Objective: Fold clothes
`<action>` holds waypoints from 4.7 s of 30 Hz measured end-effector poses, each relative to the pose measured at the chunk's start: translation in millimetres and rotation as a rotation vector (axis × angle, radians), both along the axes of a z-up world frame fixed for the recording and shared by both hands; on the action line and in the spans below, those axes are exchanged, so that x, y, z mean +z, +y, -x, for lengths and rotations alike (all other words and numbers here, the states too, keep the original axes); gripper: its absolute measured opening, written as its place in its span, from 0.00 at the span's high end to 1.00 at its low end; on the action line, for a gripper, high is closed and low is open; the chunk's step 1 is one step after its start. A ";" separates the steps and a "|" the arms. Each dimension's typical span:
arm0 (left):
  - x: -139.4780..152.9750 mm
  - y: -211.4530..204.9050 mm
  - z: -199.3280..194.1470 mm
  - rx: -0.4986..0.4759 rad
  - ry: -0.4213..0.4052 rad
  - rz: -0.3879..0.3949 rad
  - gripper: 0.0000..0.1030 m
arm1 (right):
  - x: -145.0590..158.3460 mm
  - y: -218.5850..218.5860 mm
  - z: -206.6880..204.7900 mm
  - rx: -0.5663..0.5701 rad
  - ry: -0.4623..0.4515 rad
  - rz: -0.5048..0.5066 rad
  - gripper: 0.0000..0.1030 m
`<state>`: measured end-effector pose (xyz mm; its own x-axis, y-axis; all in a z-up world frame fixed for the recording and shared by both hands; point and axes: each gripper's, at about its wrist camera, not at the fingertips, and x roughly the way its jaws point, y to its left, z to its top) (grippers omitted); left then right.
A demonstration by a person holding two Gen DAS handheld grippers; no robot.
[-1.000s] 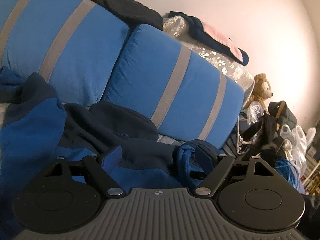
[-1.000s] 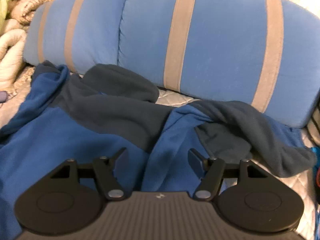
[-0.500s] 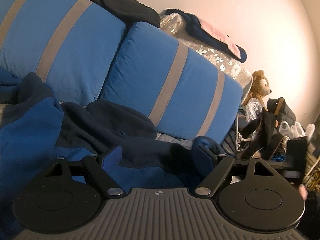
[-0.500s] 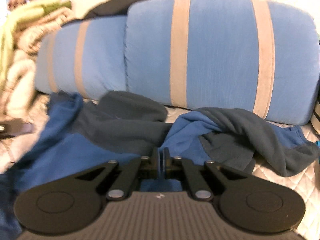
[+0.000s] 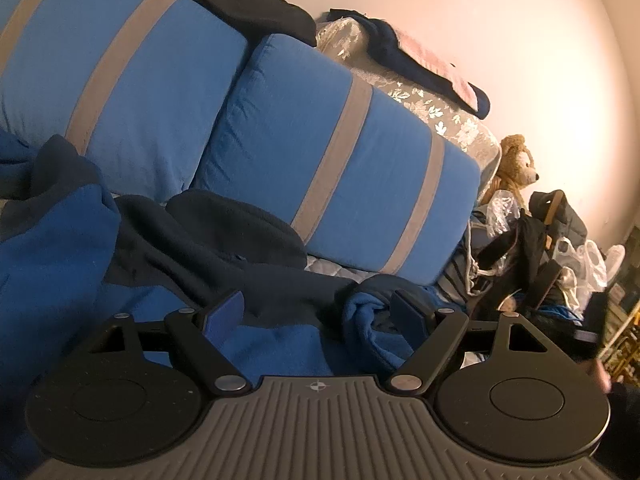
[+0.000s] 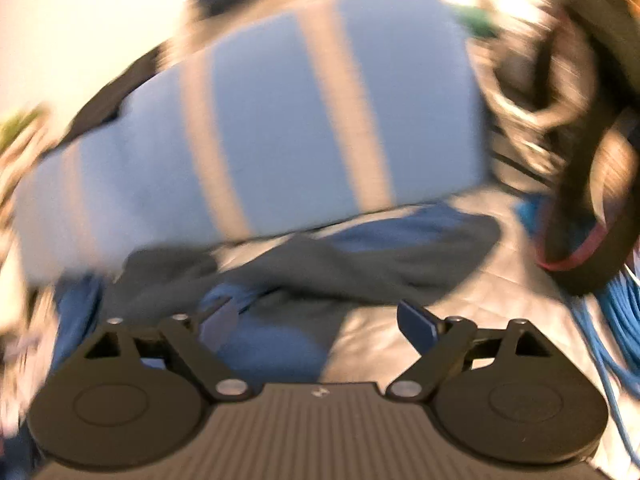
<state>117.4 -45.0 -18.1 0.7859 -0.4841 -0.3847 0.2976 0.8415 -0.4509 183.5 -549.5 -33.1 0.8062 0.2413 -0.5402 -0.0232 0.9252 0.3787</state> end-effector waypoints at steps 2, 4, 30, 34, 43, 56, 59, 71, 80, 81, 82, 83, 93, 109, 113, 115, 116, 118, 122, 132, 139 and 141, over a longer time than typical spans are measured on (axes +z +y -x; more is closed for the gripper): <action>-0.6 0.1 -0.2 -0.002 0.003 0.002 0.22 | -8.6 -21.6 -12.3 -0.084 0.011 -0.035 0.16; -1.5 0.5 -0.8 -0.004 0.007 0.004 0.22 | -19.6 -38.4 -25.7 -0.135 0.030 -0.070 0.18; -4.2 -10.5 -3.4 -0.107 -0.005 0.024 0.22 | -59.0 -60.2 -50.1 -0.222 0.024 -0.225 0.96; -3.8 -8.2 -2.6 -0.092 -0.002 0.031 0.22 | -24.6 -63.0 -13.2 -0.199 -0.004 -0.244 0.96; -0.9 -4.6 2.8 -0.079 -0.012 0.035 0.22 | 8.5 -70.0 87.6 -0.276 0.118 -0.371 0.96; -0.4 -4.5 3.5 -0.074 -0.014 0.033 0.22 | -25.9 -98.4 72.2 -0.395 0.209 -0.332 0.96; -0.7 -5.6 2.8 -0.074 -0.010 0.027 0.22 | -38.2 -104.7 44.7 -0.417 0.208 -0.272 0.96; -0.8 -5.8 1.9 -0.068 -0.009 0.023 0.22 | -45.8 -94.9 33.3 -0.364 0.133 -0.185 0.22; -0.3 -6.2 3.6 -0.075 -0.019 0.015 0.22 | -33.6 -89.4 93.6 -0.333 0.172 -0.244 0.22; -0.3 -6.2 3.7 -0.073 -0.018 0.015 0.22 | -37.7 -87.9 96.9 -0.334 0.189 -0.251 0.22; -0.5 -5.8 3.7 -0.071 -0.017 0.015 0.22 | -41.7 -86.4 100.2 -0.335 0.206 -0.258 0.24; -0.6 -5.9 3.9 -0.069 -0.016 0.015 0.22 | -45.8 -84.9 103.5 -0.336 0.224 -0.265 0.27; -2.2 -8.5 2.6 -0.067 -0.009 -0.016 0.22 | -83.5 -77.4 94.1 -0.414 0.237 -0.144 0.41; -4.2 -8.5 0.7 -0.068 0.001 -0.024 0.22 | -104.5 -113.5 59.5 -0.542 0.149 -0.449 0.35; -4.4 -8.7 0.8 -0.067 0.003 -0.029 0.22 | -111.2 -111.3 52.0 -0.537 0.092 -0.480 0.47; -4.9 -8.1 0.1 -0.064 0.007 -0.027 0.22 | -113.6 -111.3 49.8 -0.526 0.065 -0.505 0.63; -5.2 -8.2 -0.2 -0.063 0.010 -0.026 0.22 | -114.2 -111.3 49.0 -0.514 0.054 -0.521 0.77; -5.7 -8.1 -0.6 -0.063 0.013 -0.025 0.22 | -109.6 -109.7 47.9 -0.496 0.051 -0.512 0.81; -5.5 -9.2 -0.1 -0.070 0.012 -0.025 0.22 | -82.7 -106.7 39.9 -0.442 0.067 -0.376 0.84; -5.5 -7.4 -0.5 -0.064 0.016 -0.020 0.22 | 13.0 -141.8 8.2 -0.447 0.229 0.102 0.89; -5.8 -6.8 0.4 -0.064 0.016 -0.014 0.22 | 48.3 -196.9 39.4 -0.545 0.290 0.242 0.90; -5.6 -6.7 0.4 -0.065 0.017 -0.014 0.22 | 55.3 -210.7 53.9 -0.562 0.287 0.261 0.90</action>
